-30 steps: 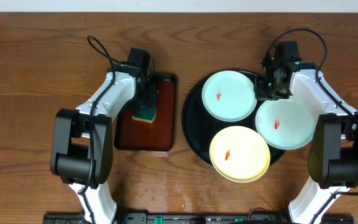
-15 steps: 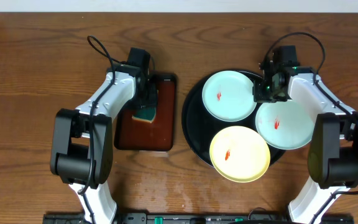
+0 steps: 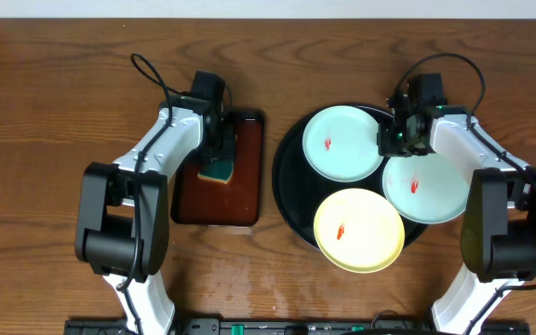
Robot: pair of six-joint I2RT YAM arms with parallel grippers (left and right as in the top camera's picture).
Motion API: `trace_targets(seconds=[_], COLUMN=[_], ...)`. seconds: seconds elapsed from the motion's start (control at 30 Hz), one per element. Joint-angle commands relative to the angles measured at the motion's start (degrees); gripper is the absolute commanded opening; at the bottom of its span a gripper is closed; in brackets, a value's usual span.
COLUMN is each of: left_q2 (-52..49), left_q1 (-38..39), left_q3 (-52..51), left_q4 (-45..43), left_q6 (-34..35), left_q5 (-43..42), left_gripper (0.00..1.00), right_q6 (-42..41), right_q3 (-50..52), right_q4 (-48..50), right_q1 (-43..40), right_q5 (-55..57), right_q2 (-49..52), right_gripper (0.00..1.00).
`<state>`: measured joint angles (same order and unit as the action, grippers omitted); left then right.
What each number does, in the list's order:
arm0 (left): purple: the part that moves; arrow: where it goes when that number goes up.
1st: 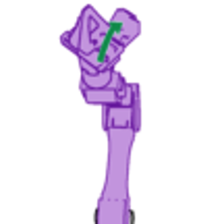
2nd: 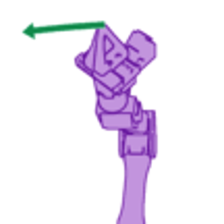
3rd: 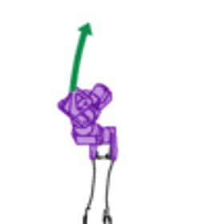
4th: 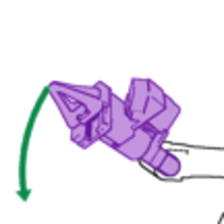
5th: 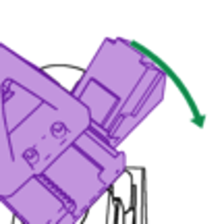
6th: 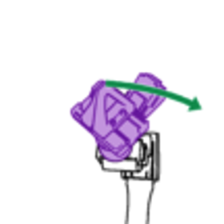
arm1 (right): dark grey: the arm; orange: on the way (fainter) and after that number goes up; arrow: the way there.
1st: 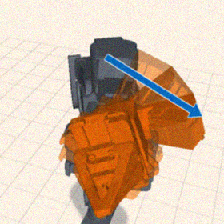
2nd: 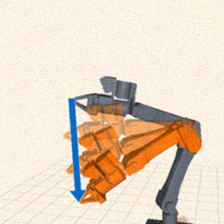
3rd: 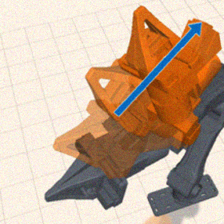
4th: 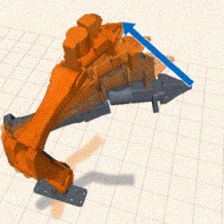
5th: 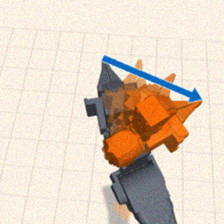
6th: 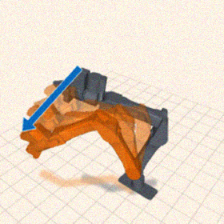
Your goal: Clean dirty plates on tray and stack at the side
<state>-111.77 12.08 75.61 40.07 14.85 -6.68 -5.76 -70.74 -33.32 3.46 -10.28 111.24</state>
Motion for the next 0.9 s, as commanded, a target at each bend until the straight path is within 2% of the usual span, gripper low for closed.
trace_targets(seconds=[0.0, 0.87], left_q2=[-1.3, -1.3], left_q1=[0.2, 0.2], left_q3=[-0.9, -0.9], left_q4=[0.1, 0.1], left_q6=[0.3, 0.3], left_q5=[0.3, 0.3], left_gripper=[0.49, 0.48], right_q6=[-0.4, -0.4], right_q3=[-1.2, -1.7], right_q4=[-0.1, -1.3], right_q1=[0.2, 0.3], right_q5=[-0.4, -0.3], right_q2=[-0.3, -0.4], right_gripper=[0.10, 0.07])
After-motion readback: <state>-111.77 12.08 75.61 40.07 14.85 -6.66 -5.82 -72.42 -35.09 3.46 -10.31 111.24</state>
